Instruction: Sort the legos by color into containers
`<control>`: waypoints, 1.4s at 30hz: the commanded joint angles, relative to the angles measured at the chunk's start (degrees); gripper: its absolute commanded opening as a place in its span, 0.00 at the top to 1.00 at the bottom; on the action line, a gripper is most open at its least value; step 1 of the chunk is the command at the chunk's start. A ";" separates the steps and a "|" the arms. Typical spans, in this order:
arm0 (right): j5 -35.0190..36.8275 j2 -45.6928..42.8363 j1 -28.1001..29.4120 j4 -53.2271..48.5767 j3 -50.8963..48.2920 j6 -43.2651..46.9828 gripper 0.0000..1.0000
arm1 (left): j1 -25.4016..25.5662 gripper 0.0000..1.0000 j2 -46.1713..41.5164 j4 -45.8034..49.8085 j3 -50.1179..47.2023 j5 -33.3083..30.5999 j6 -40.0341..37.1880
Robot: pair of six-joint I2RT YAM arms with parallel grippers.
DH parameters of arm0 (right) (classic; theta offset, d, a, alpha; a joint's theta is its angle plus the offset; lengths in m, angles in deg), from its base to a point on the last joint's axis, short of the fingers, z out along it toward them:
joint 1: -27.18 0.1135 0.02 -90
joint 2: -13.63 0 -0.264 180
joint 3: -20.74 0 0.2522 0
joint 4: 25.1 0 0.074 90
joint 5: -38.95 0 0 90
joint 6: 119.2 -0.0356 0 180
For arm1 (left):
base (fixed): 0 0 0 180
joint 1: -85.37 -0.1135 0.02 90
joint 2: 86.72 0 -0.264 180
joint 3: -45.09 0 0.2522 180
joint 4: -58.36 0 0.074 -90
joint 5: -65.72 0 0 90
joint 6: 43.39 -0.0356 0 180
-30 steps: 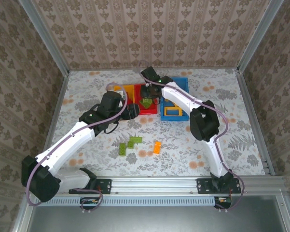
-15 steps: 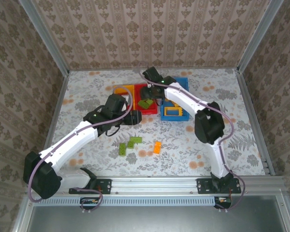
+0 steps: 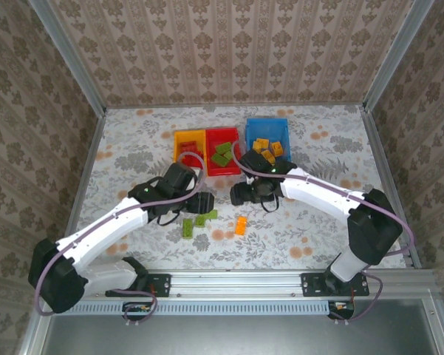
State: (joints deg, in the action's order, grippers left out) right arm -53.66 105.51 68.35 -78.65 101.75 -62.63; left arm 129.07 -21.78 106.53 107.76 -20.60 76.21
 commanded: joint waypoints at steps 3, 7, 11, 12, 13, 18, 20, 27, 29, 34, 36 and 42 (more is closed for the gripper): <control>-5.34 3.42 2.27 -4.60 -1.91 -9.10 0.21 | 2.16 0.26 -5.04 3.48 -4.12 1.26 -1.22; -4.79 6.28 2.71 -5.46 -1.20 -13.77 0.21 | 3.13 0.26 -6.10 2.76 -5.50 2.06 -1.38; -4.61 9.27 3.92 -6.29 0.53 -17.38 0.23 | 3.41 0.26 -6.70 2.76 -5.61 1.95 -1.39; -4.23 9.90 4.38 -6.69 1.14 -18.11 0.23 | 3.40 0.26 -7.00 2.69 -5.78 1.87 -1.24; -4.03 10.51 4.74 -6.91 1.57 -18.77 0.24 | 3.47 0.26 -7.24 2.59 -5.84 1.86 -1.25; -3.52 13.06 5.19 -6.20 1.95 -21.68 0.27 | 3.42 0.26 -8.89 2.42 -6.25 1.77 -0.73; -3.54 13.84 5.46 -5.33 2.33 -22.20 0.28 | 3.55 0.26 -9.51 2.42 -6.43 1.87 -0.52; -4.59 16.23 6.30 -5.31 3.18 -23.16 0.40 | 3.52 0.26 -11.16 2.81 -6.90 1.55 -0.25; -4.72 16.20 6.22 -4.27 2.60 -23.67 0.49 | 3.58 0.26 -11.25 2.68 -6.83 1.50 -0.16; -2.41 14.54 6.18 -3.60 2.50 -23.07 0.71 | 3.54 0.26 -11.06 1.83 -6.33 1.94 0.17; -0.45 12.98 5.88 -4.43 2.71 -22.26 0.75 | 3.67 0.26 -10.51 1.30 -5.55 2.19 -0.07; 7.48 6.15 1.08 -10.27 5.38 -14.91 0.76 | 3.76 0.26 -5.80 -1.11 0.14 2.54 -1.08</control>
State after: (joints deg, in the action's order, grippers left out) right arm -52.65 116.50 72.44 -84.27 104.68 -82.02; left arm 132.33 -29.29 108.35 103.98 -18.87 76.13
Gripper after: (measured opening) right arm 0.316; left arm 0.737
